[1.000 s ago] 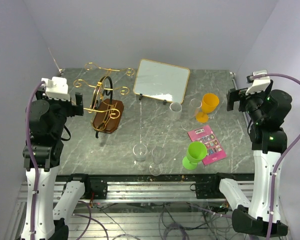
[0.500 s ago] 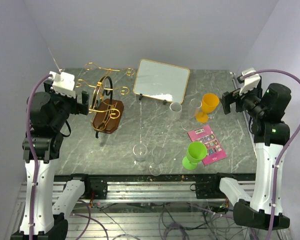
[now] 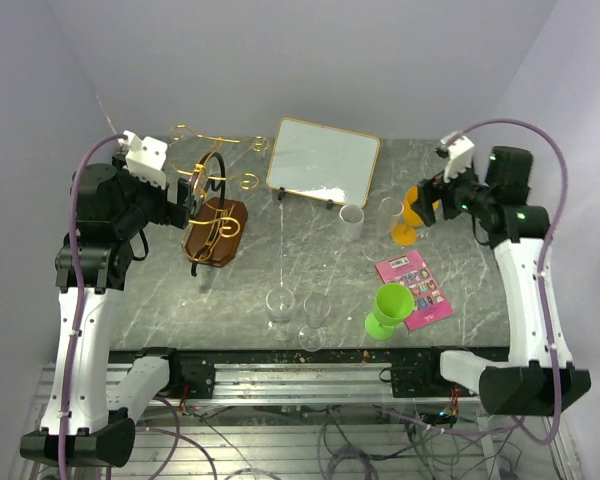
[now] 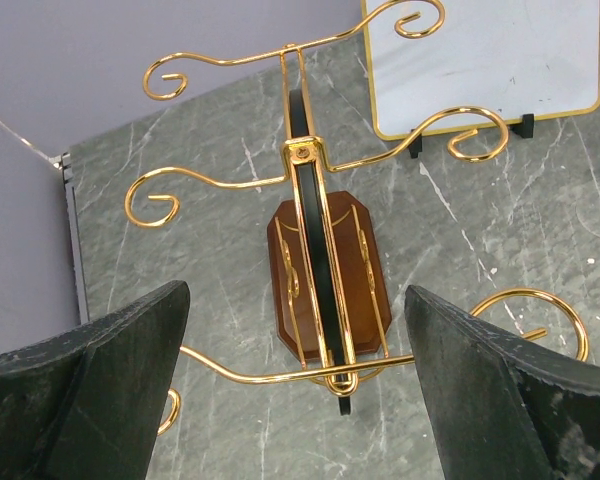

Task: Place the wine glass upside down on the wine glass rack

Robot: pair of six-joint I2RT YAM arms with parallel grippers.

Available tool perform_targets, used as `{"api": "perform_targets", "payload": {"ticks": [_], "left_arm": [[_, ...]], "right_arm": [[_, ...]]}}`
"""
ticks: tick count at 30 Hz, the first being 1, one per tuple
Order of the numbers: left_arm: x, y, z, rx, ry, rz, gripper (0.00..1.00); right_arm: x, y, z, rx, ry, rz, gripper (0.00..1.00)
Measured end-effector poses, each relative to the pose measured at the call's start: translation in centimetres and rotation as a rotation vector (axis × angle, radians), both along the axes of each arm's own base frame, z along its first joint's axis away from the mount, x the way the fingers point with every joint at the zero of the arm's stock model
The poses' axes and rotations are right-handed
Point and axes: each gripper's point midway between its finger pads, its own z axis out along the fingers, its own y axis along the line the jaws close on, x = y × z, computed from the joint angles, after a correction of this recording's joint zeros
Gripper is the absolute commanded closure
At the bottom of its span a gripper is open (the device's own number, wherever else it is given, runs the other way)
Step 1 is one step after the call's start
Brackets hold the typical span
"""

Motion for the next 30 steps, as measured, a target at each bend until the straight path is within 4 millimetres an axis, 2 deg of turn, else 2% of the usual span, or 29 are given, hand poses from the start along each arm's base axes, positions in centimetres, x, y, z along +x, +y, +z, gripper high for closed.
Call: {"api": "perform_targets", "payload": {"ticks": [5,10,19,30], "left_arm": [[0.0,-0.1,0.0,0.0,0.002,-0.006,0.01],[0.0,-0.1,0.0,0.003,0.0,-0.007,0.0],[-0.1,-0.1,0.0,0.015,-0.008,-0.016,0.02],[-0.2,-0.1,-0.1,0.02,-0.01,-0.021,0.01]], "right_arm": [[2.1,3.1,-3.4,-0.037,0.105,0.017,0.3],[4.0,3.6,-6.4,-0.095,0.188,-0.041,0.38],[6.2,4.0,-6.4,-0.123,0.192,-0.085,0.56],[6.6,3.8,-7.0,-0.143,0.208,-0.106,0.63]]}}
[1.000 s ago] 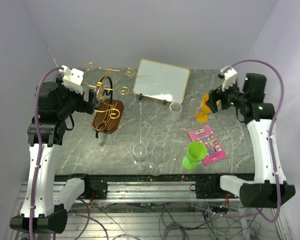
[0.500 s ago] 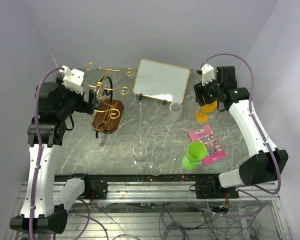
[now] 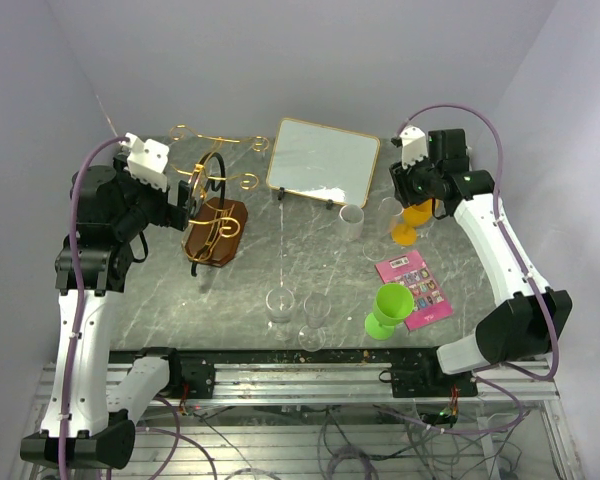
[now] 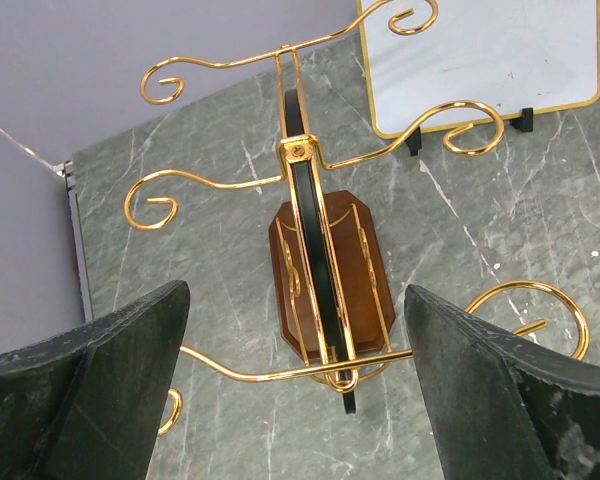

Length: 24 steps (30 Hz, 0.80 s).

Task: Place the wine glass upside down on the wine glass rack

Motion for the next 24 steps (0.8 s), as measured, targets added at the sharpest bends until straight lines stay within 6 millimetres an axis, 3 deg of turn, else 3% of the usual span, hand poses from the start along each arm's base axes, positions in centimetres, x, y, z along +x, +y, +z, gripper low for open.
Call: {"api": "perform_targets", "payload": {"ticks": [17,24], "left_arm": [[0.4,-0.3,-0.6,-0.006,0.022,-0.019,0.01],[0.5,-0.3,-0.6,-0.006,0.024,-0.019,0.01]], "right_arm": [[0.5,0.0,-1.6,-0.024,0.04,0.0,0.83],[0.1,0.1,-1.9,-0.027,0.054,0.012,0.82]]}}
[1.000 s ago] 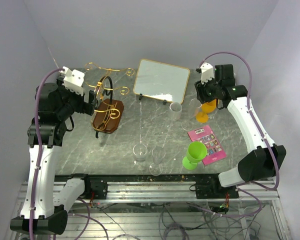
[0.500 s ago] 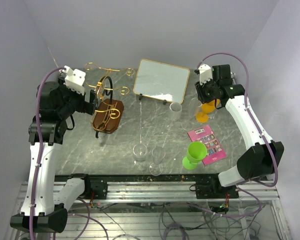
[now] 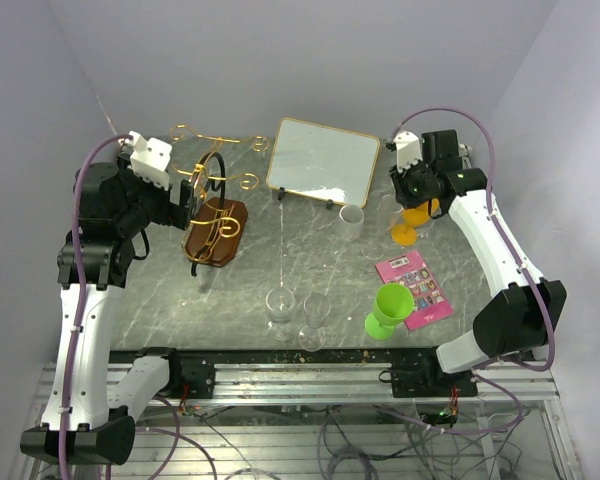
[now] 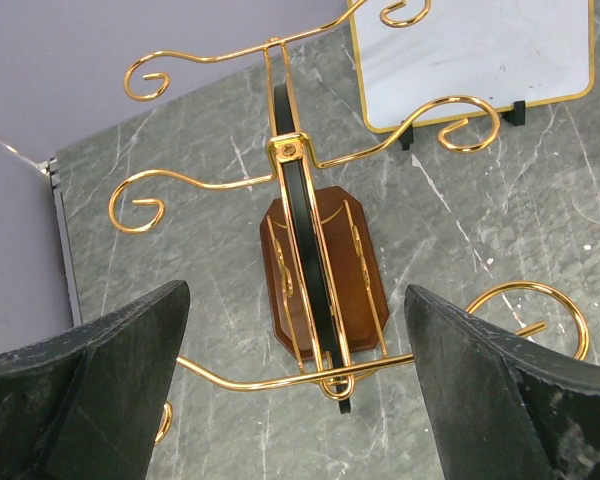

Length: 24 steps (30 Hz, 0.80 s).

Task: Place the wine glass upside down on the wine glass rack

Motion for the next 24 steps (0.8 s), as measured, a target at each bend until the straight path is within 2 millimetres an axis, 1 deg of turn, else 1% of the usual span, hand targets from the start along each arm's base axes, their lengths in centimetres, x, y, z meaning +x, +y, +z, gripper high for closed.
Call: {"api": "perform_targets", "payload": {"ticks": [3,9,14,20,24], "left_arm": [[0.0,0.0,-0.01,0.0,0.0,0.0,0.01],[-0.01,0.0,-0.01,0.0,0.0,0.0,0.01],[-0.01,0.0,-0.01,0.0,0.0,0.0,0.01],[0.0,-0.07,-0.04,-0.001,0.002,-0.004,0.0],[0.02,-0.43,-0.16,-0.007,0.007,-0.024,0.0]], "right_arm": [[-0.32,0.09,-0.26,0.001,0.015,0.006,0.8],[-0.66,0.14,-0.57,-0.001,0.029,0.013,0.8],[-0.79,0.28,-0.73,0.004,0.035,0.019,0.86],[-0.72,0.39,-0.84,0.004,0.037,0.031,1.0],[-0.86,0.55,-0.63,0.008,0.041,0.042,1.0]]}}
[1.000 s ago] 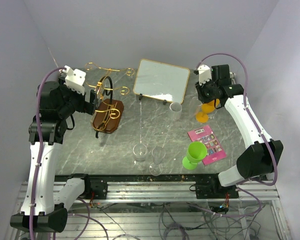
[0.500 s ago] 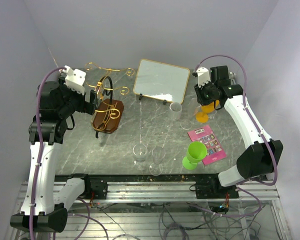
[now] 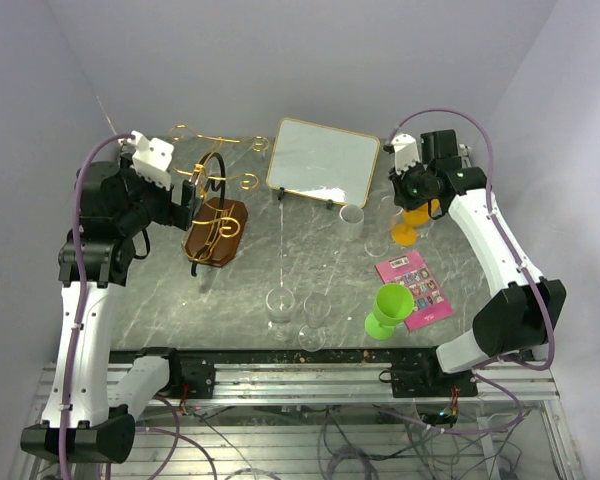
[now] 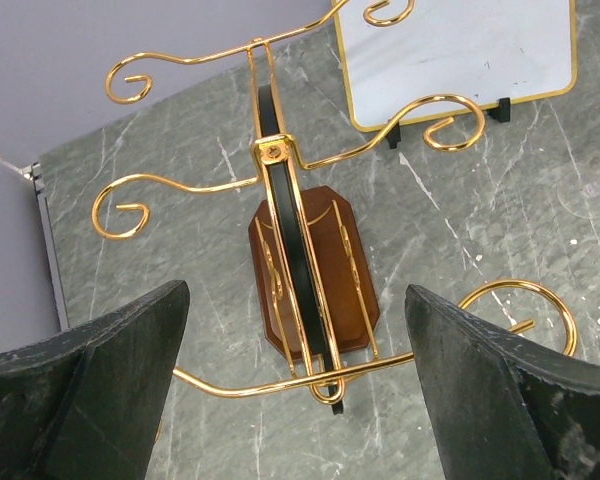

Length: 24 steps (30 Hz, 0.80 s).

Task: Place the wine glass upside down on the wine glass rack

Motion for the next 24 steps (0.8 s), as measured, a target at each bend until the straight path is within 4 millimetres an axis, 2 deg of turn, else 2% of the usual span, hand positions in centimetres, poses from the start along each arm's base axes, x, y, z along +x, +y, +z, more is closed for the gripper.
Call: {"api": "perform_targets", "payload": {"ticks": [6,13,18,21,24], "left_arm": [[0.2,-0.2,-0.2,-0.003,0.012,-0.009,0.01],[0.8,-0.5,0.5,-0.015,0.015,-0.022,0.0],[1.4,-1.0,1.3,-0.05,0.019,-0.033,0.01],[1.9,-1.4,1.8,-0.093,0.018,-0.036,0.0],[2.3,-1.7,2.5,-0.138,0.009,-0.03,0.0]], "right_arm": [[0.6,0.1,2.3,0.004,-0.045,0.007,1.0],[2.4,-0.1,7.1,0.003,-0.178,-0.011,1.0],[4.7,-0.1,12.2,0.024,-0.322,-0.044,1.0],[6.3,0.6,15.9,0.077,-0.419,-0.046,1.0],[7.2,1.5,18.6,0.136,-0.498,-0.036,1.0]]}}
